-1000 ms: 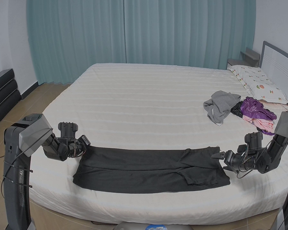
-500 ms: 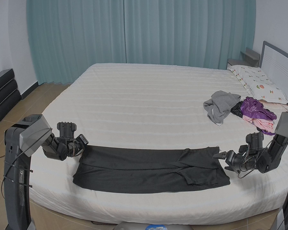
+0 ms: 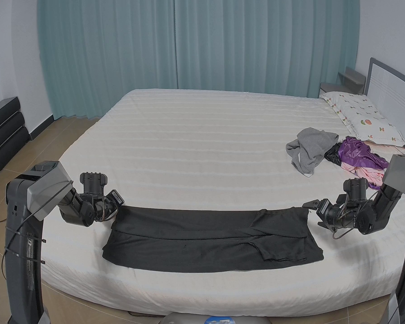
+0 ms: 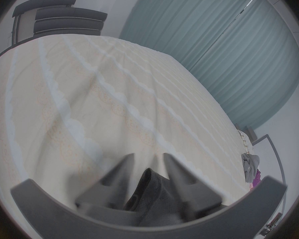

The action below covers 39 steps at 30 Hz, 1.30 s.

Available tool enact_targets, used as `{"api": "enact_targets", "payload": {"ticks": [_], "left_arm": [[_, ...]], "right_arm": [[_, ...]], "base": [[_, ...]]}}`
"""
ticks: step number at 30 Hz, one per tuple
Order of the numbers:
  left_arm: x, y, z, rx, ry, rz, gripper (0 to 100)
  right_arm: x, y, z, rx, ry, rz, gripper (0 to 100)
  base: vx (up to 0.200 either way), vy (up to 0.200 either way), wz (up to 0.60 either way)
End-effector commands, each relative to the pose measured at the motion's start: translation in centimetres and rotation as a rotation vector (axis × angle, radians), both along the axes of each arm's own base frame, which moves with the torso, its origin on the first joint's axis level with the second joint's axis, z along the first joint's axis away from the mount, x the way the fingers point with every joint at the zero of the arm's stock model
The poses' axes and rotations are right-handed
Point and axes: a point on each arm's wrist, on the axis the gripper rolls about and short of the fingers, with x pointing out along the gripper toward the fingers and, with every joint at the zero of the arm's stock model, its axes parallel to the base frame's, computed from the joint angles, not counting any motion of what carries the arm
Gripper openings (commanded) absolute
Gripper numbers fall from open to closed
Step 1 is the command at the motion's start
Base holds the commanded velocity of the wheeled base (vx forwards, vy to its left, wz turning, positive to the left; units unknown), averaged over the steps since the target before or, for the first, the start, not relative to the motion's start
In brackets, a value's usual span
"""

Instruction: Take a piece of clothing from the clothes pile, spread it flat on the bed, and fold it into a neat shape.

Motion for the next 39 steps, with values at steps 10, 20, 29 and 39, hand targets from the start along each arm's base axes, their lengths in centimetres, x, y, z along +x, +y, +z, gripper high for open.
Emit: {"api": "enact_targets", "payload": {"ticks": [10,20,29,39], "left_arm": [[-0.2,-0.1,0.2,-0.001,-0.003,0.001,100],[-0.1,-0.1,0.1,-0.001,-0.003,0.001,100],[-0.1,-0.1,0.2,-0.001,-0.004,0.001,100],[-0.2,-0.1,0.1,-0.001,-0.003,0.002,100]], "right_arm": [[5.9,3.5,-1.9,-0.078,0.015,-0.026,100],[6.9,3.9,-2.3,-0.141,0.011,-0.085,100],[7.4,4.4,-2.7,-0.207,0.030,-0.134,0],[7.8,3.9,-2.5,-0.235,0.005,-0.164,0]], "base": [[0.000,0.000,0.00],[0.000,0.000,0.00],[0.000,0.000,0.00],[0.000,0.000,0.00]]}}
